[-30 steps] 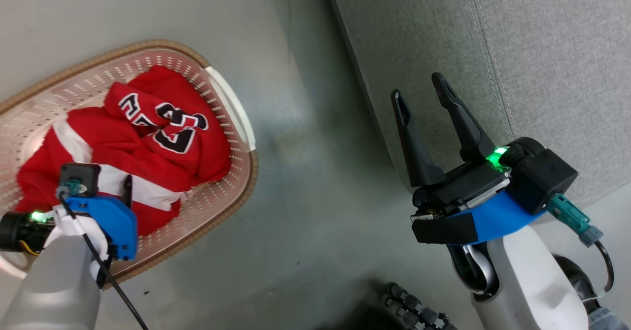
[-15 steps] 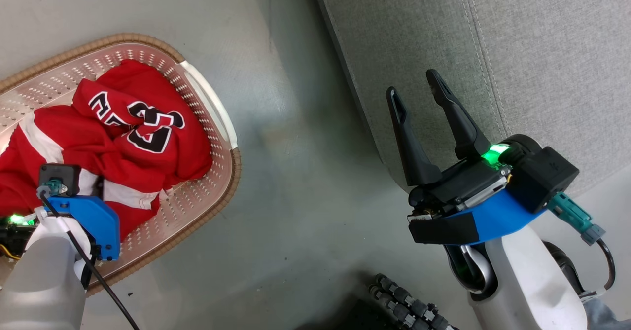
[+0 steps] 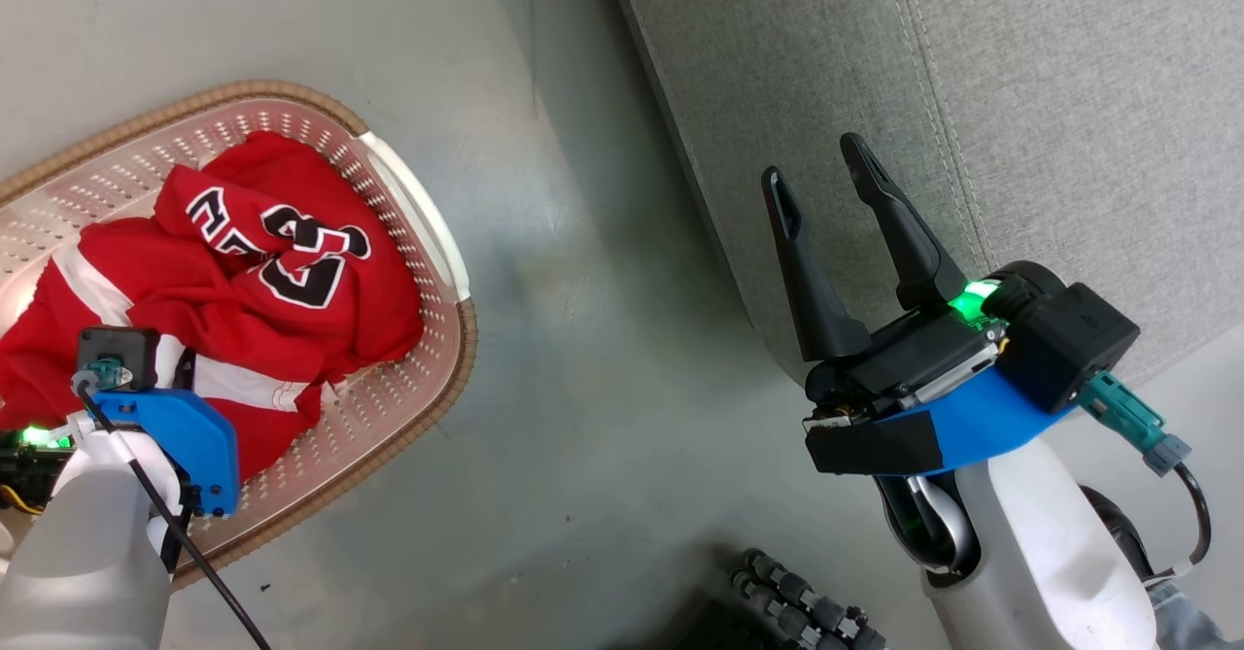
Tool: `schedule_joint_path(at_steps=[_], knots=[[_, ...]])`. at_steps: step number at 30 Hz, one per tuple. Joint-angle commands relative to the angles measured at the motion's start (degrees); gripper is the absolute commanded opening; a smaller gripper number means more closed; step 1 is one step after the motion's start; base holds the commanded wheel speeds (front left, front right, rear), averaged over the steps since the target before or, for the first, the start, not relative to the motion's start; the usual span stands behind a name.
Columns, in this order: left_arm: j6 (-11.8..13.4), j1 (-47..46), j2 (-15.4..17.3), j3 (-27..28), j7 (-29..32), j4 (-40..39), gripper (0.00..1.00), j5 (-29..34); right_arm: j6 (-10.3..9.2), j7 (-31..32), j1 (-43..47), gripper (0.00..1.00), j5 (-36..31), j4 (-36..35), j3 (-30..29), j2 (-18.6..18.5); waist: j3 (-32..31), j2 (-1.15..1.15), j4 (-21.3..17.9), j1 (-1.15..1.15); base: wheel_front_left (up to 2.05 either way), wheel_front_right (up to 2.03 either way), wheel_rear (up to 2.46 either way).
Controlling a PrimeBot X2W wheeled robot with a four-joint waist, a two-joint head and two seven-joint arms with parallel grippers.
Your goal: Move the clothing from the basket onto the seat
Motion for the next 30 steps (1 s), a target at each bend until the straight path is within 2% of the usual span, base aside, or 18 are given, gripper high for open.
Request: schedule_joint_path(at_steps=[1,7,14,20,27,30], knots=[[0.0,-0.1,0.2,-0.2,-0.4,0.0,0.00,-0.4,0.01,-0.3,-0.6,1.00,-0.1,0.1,-0.1,0.0,-0.4,0.00,0.2,0.00,0.00,0.00,0.00],[-0.1,0.6,-1.0,-1.7,-1.5,-0.4,0.00,-1.6,0.01,-0.3,-0.7,1.00,-0.9,0.5,-0.1,0.0,-3.6,0.00,1.1,0.00,0.00,0.00,0.00],[-0.1,2.6,-3.4,-4.2,-3.0,-1.5,0.00,-3.9,0.01,-0.3,0.3,1.00,-3.2,1.9,-1.1,0.0,-10.5,0.00,3.4,0.00,0.00,0.00,0.00],[-0.1,5.7,-6.3,-7.0,-3.9,-3.4,0.00,-6.5,0.01,-0.3,2.7,1.00,-5.6,4.0,-2.1,-0.1,-19.3,0.00,6.3,0.00,0.00,0.00,0.00],[-0.1,9.0,-8.3,-13.2,-4.5,-8.5,0.00,-9.3,0.01,-0.3,6.5,1.00,-8.4,7.0,-3.0,-0.1,-29.8,0.00,10.1,0.00,0.00,0.00,0.00],[-0.1,7.1,-11.2,-15.2,-4.5,-9.9,0.00,-10.1,0.01,-0.3,8.1,1.00,-9.3,8.0,-2.9,-0.1,-33.9,0.00,11.7,0.00,0.00,0.00,0.00]])
